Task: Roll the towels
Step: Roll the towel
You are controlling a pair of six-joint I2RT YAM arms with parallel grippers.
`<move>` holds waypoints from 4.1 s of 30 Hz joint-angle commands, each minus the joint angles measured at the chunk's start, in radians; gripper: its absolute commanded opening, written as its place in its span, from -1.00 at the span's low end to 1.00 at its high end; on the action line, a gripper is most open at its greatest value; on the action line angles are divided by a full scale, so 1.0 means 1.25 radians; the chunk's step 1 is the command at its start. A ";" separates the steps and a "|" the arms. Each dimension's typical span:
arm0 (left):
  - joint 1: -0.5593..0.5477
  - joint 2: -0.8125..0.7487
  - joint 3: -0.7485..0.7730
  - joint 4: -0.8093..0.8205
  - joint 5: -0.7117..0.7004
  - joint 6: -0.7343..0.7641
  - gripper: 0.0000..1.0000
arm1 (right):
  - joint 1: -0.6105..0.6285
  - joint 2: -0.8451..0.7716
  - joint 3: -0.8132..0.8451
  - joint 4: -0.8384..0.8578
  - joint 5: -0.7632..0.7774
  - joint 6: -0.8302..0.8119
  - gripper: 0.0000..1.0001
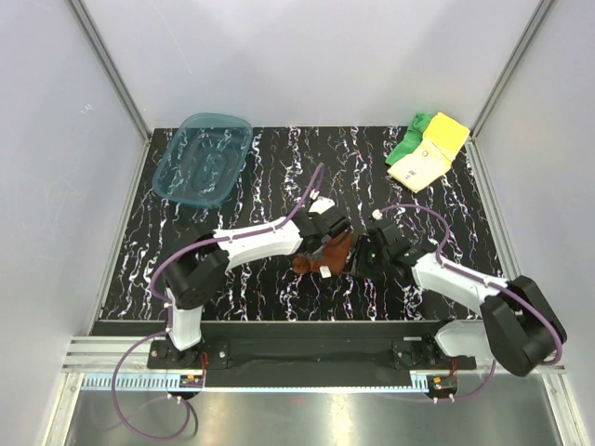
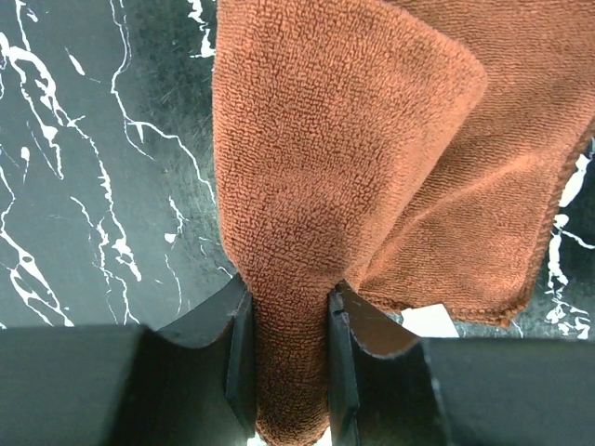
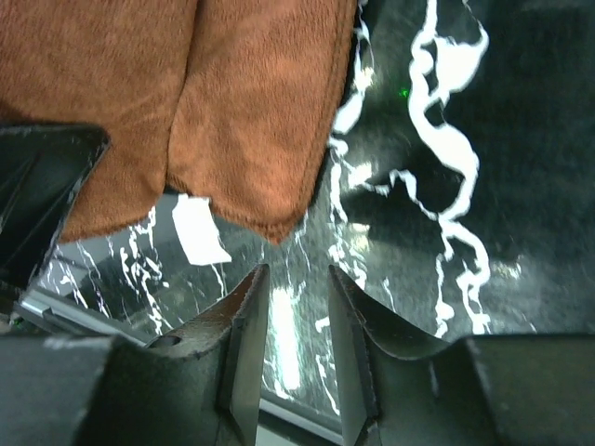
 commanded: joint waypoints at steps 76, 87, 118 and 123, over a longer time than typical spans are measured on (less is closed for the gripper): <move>-0.203 0.162 0.118 -0.225 -0.358 -0.188 -0.54 | 0.097 -0.571 0.109 -0.518 0.319 0.177 0.43; -0.241 0.169 0.170 -0.242 -0.378 -0.195 0.84 | 0.097 -0.614 0.294 -0.614 0.485 0.099 0.47; 0.196 -0.504 -0.388 0.122 0.005 -0.020 0.81 | 0.096 0.229 0.522 -0.028 -0.112 0.053 -0.24; 0.208 -0.494 -0.419 0.158 0.017 -0.020 0.81 | 0.096 0.366 0.549 -0.004 -0.171 0.064 -0.31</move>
